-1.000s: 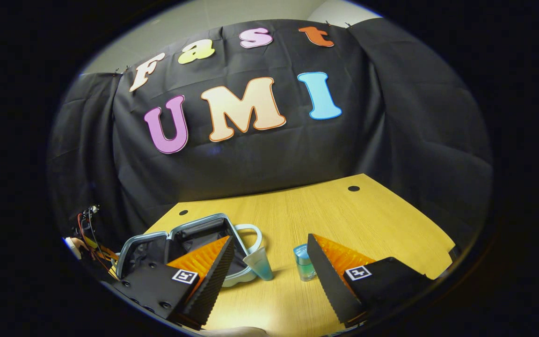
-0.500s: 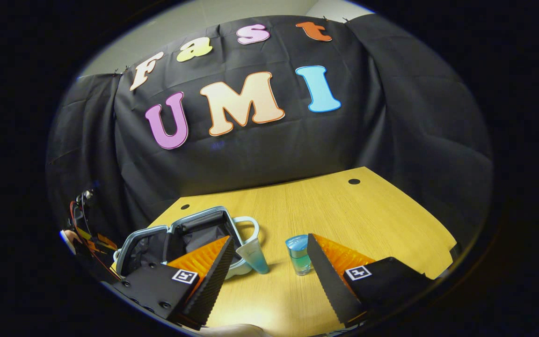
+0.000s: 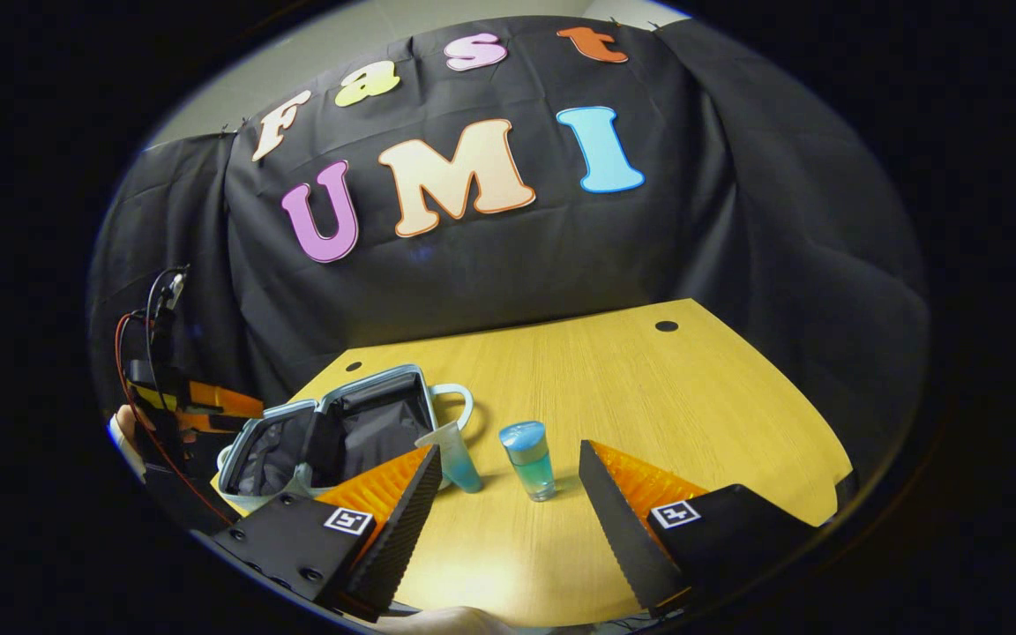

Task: First open the suitcase, pack the skin care products into it, and then close the suitcase.

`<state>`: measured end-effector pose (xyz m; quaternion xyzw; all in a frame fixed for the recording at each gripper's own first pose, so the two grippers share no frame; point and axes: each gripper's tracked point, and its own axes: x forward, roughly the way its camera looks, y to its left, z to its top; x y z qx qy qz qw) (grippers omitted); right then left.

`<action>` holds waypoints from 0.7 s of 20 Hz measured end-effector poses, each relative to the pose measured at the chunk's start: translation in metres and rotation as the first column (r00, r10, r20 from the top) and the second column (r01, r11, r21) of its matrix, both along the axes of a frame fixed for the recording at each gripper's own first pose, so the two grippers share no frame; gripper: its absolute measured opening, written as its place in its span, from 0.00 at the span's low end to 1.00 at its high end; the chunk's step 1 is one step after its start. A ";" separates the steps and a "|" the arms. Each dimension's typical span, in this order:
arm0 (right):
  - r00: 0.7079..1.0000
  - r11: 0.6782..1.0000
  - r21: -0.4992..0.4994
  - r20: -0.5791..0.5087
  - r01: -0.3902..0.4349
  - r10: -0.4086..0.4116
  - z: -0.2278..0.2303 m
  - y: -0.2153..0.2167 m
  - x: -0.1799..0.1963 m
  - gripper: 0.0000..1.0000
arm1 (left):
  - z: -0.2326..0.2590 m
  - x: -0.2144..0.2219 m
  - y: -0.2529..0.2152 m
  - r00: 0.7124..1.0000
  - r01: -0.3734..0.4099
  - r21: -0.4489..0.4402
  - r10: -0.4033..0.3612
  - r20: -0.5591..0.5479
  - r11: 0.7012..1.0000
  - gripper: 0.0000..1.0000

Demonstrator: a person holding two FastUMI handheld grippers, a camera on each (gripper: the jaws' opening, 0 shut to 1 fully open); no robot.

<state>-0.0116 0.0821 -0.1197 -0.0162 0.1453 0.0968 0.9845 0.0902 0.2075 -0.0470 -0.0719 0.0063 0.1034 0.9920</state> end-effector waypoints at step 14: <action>0.994 0.999 -0.010 -0.104 0.030 -0.031 -0.023 -0.045 -0.013 0.95 | -0.021 0.114 -0.197 0.958 0.286 0.229 -0.284 -0.041 0.931 0.94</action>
